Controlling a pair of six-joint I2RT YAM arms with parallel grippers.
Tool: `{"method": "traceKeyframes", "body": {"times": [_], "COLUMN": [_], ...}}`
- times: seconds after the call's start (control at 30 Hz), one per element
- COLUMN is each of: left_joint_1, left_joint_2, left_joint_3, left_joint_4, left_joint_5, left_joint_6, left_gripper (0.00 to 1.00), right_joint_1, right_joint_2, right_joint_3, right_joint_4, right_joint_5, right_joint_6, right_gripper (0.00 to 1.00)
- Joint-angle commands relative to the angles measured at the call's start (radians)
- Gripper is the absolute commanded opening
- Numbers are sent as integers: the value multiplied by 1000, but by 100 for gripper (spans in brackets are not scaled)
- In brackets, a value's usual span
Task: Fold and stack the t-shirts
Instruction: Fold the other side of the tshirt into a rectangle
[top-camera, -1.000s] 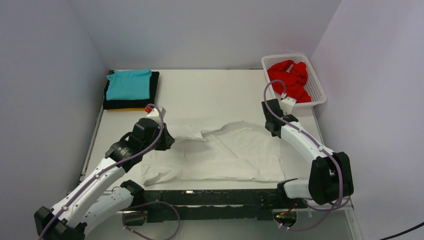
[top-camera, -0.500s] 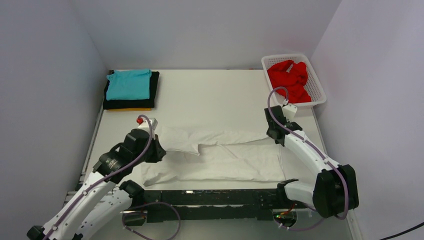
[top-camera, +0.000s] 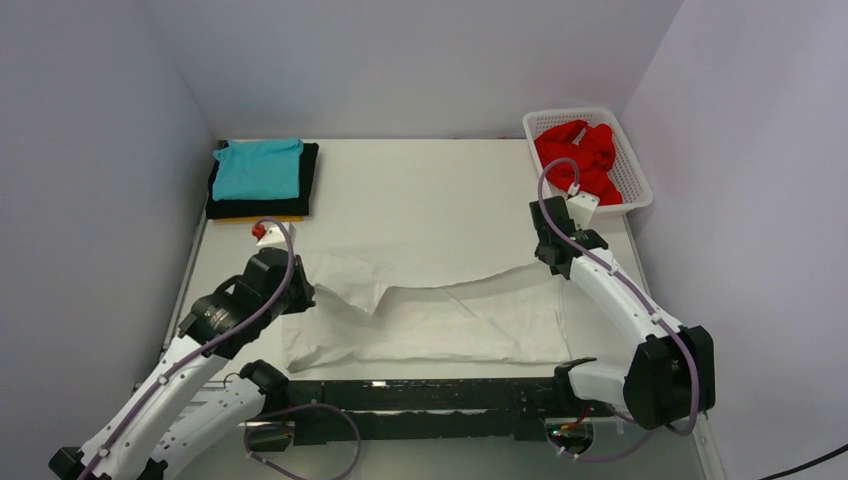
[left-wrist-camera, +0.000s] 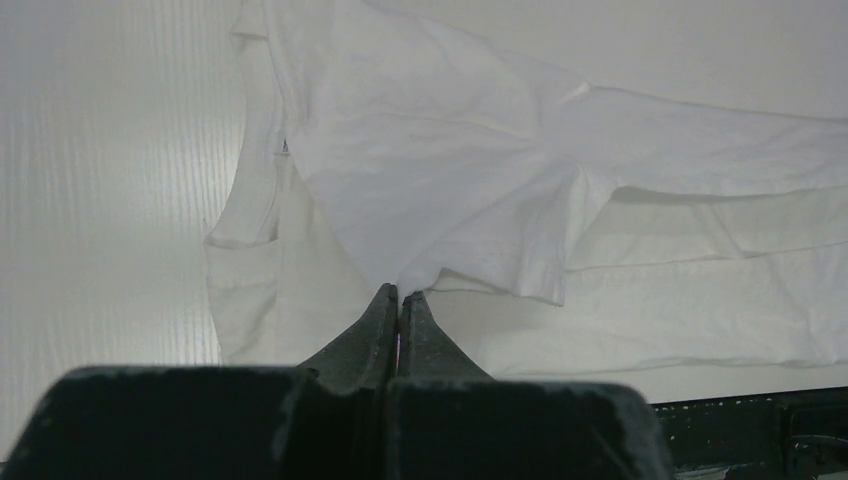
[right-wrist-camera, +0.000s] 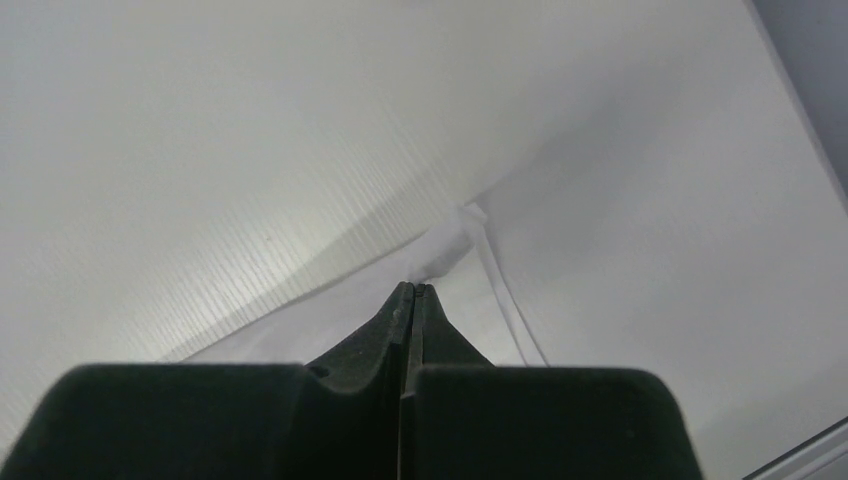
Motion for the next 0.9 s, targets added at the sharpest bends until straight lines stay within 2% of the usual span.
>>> {"method": "traceKeyframes", "body": {"times": [0.0, 0.27, 0.37, 0.43, 0.47, 0.5, 0.53, 0.6, 0.67, 0.73, 0.8, 0.87], "left_joint_1": [-1, -2, -1, -3, -3, -2, -1, -2, -3, -2, -3, -3], "left_joint_2": [-31, -42, -4, 31, 48, 63, 71, 82, 85, 76, 68, 79], "left_joint_3": [11, -84, -96, -83, -72, -61, -52, -23, 15, 32, 27, -14], "left_joint_4": [-53, -141, -263, -351, -379, -400, -401, -384, -357, -304, -198, -25], "left_joint_5": [-25, 101, 103, 95, 94, 90, 89, 92, 101, 95, 111, 170], "left_joint_6": [-32, -176, -303, -344, -352, -352, -346, -322, -297, -268, -229, -186], "left_gripper": [0, 0, 0, 15, 20, 27, 34, 58, 80, 98, 100, 99], "right_joint_1": [0, 2, 2, 3, 1, 1, 2, 1, 2, 3, 1, 2], "right_joint_2": [-64, -100, -94, -99, -106, -117, -127, -150, -178, -218, -261, -297], "right_joint_3": [-25, -108, -136, -164, -181, -197, -202, -193, -166, -152, -164, -216], "right_joint_4": [-38, -96, -154, -191, -202, -210, -215, -225, -222, -164, -53, 112], "right_joint_5": [2, -51, -59, -57, -51, -53, -56, -53, -31, -58, -153, -289], "right_joint_6": [-18, 23, 86, 133, 153, 165, 169, 165, 151, 95, 22, -29], "right_gripper": [1, 5, 9, 14, 21, 40, 53, 78, 97, 100, 100, 100]}}
